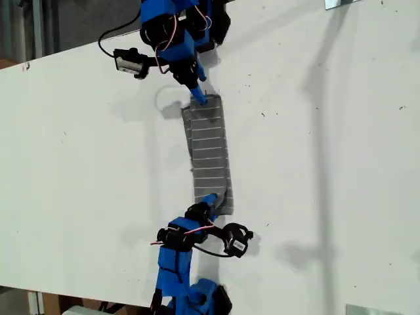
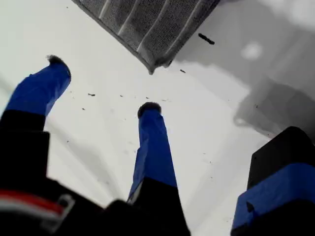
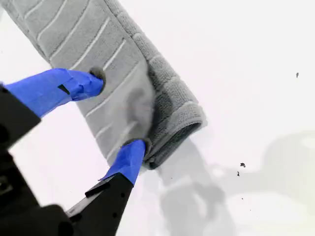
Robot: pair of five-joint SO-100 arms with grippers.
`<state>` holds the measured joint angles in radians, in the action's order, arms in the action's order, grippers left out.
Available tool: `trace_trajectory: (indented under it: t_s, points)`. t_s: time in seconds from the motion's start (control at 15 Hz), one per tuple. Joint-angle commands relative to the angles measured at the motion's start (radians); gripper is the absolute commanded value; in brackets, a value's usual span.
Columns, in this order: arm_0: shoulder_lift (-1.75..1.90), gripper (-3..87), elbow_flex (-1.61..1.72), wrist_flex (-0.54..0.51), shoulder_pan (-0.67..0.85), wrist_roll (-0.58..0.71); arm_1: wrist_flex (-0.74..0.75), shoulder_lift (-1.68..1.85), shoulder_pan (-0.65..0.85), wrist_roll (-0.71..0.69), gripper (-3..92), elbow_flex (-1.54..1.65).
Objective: Grasp corners of a square towel and fold twice.
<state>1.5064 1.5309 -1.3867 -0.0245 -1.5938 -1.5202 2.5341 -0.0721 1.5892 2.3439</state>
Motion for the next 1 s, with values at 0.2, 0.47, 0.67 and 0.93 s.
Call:
trace_trajectory:
  t_s: [0.2, 0.47, 0.67, 0.93]
  points:
    - [0.236, 24.4, 0.130, -0.029, 0.054, 0.003, 0.074, 0.028, 0.089, -0.072, 32.3, 0.087]
    - [0.569, 24.4, 0.499, 0.092, 0.133, -0.002, 0.183, -0.210, 0.255, -0.227, 32.3, 0.083]
    - [0.753, 24.4, 0.693, 0.201, 0.135, -0.021, 0.218, -0.365, 0.321, -0.245, 31.9, 0.100]
    - [0.752, 24.4, 0.710, 0.249, 0.117, -0.026, 0.302, -0.635, 0.360, -0.282, 31.5, 0.118]
